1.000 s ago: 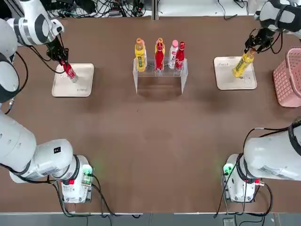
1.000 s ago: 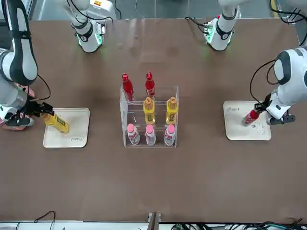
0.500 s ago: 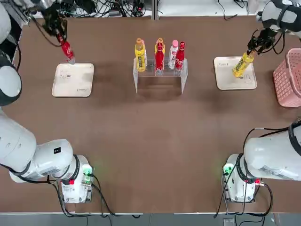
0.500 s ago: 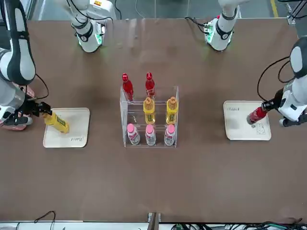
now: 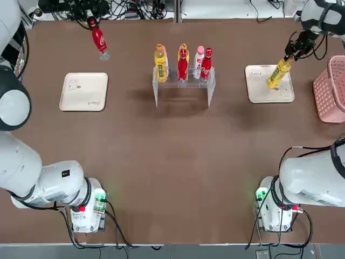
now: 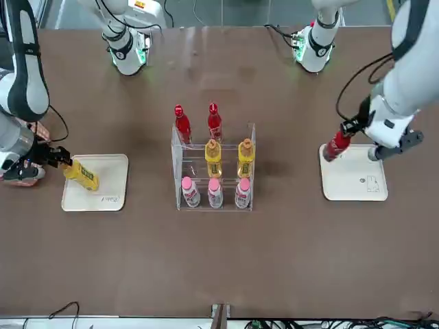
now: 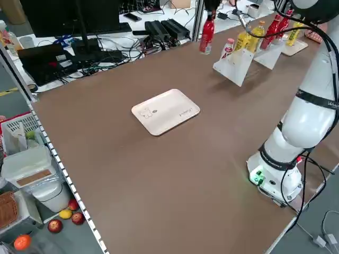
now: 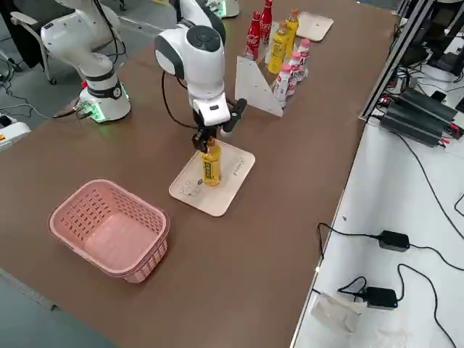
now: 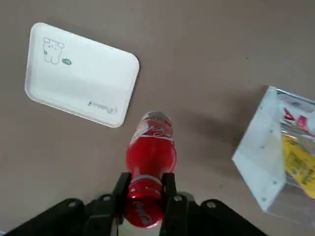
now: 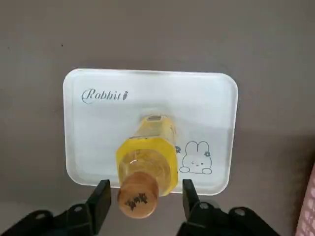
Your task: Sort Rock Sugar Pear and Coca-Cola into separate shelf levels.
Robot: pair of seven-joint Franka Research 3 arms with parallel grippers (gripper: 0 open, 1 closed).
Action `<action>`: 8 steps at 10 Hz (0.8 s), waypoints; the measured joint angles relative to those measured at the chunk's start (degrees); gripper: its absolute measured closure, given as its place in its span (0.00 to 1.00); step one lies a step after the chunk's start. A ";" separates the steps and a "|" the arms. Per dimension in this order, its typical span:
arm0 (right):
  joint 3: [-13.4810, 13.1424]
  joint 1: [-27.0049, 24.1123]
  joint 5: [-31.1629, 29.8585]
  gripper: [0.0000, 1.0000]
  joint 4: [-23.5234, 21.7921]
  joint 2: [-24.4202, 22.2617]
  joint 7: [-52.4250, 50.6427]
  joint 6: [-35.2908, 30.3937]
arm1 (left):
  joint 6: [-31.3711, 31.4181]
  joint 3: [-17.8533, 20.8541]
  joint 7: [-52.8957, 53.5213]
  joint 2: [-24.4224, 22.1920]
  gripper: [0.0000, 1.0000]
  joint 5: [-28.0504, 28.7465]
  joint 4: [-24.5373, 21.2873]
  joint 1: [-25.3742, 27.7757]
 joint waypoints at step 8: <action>0.10 0.26 0.00 0.39 0.47 0.42 0.58 -0.15 | -1.69 -15.44 -23.96 3.52 0.68 -0.14 4.24 -5.30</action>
